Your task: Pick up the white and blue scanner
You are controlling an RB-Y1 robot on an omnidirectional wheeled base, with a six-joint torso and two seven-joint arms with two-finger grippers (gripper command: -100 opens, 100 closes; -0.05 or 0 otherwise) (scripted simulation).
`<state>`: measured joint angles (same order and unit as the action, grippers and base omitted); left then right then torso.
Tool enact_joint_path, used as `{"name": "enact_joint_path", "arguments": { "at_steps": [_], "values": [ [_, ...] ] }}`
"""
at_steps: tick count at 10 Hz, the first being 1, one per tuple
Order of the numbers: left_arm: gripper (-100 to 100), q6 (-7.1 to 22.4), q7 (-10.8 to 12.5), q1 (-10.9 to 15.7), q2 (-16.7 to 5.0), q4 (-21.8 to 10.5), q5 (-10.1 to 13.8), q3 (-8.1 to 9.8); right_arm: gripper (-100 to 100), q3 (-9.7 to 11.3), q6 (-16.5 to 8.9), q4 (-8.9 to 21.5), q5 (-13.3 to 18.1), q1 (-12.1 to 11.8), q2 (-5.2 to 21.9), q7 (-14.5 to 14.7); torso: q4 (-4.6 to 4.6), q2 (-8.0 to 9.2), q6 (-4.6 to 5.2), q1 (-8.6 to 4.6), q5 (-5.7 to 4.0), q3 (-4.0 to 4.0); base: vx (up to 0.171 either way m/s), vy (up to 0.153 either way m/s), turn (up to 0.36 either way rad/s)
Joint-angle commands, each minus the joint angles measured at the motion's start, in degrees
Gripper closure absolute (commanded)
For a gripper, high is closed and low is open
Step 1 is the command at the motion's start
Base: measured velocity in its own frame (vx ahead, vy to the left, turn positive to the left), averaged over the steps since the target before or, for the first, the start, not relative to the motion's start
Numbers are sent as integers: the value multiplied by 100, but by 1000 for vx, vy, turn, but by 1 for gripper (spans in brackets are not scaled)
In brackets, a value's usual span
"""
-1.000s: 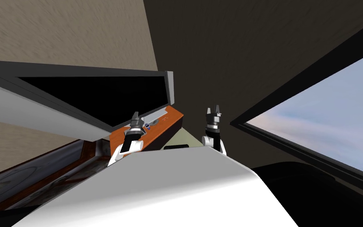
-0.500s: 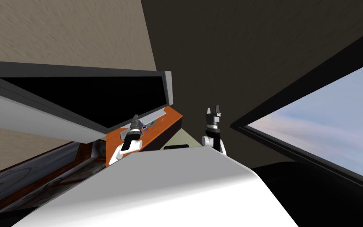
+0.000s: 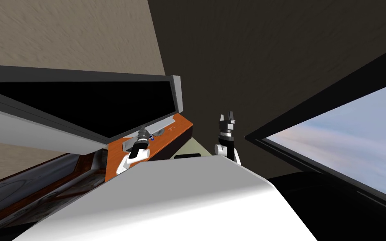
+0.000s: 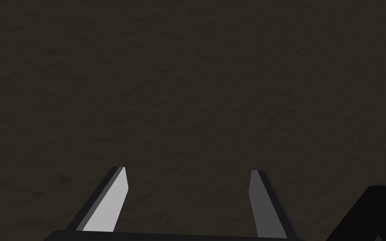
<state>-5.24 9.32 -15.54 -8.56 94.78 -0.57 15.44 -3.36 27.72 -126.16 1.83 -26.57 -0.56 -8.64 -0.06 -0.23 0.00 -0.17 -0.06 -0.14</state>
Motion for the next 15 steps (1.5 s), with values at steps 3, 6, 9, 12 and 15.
{"name": "enact_joint_path", "arguments": {
  "at_steps": [3,6,9,12,15],
  "values": [
    [-100,133,12,137,-61,-561,88,216,0,0,0,0,0,0,0,0,0,-4,-1,-12,-2,-2,64,-75,40],
    [-100,228,15,289,-117,-1040,174,402,0,0,0,0,0,0,0,0,0,-1,0,7,1,0,63,-47,31],
    [-100,297,14,427,-177,-1569,268,568,0,0,0,0,0,0,0,0,-1,-7,0,4,1,-4,74,-53,45],
    [-100,342,10,552,-239,-2006,367,711,0,0,0,0,0,0,0,0,-2,-7,0,8,1,-4,77,-44,43],
    [-100,364,4,661,-300,-2443,467,833,0,0,0,0,0,0,0,0,1,2,0,12,2,1,56,-34,37]
  ]
}}
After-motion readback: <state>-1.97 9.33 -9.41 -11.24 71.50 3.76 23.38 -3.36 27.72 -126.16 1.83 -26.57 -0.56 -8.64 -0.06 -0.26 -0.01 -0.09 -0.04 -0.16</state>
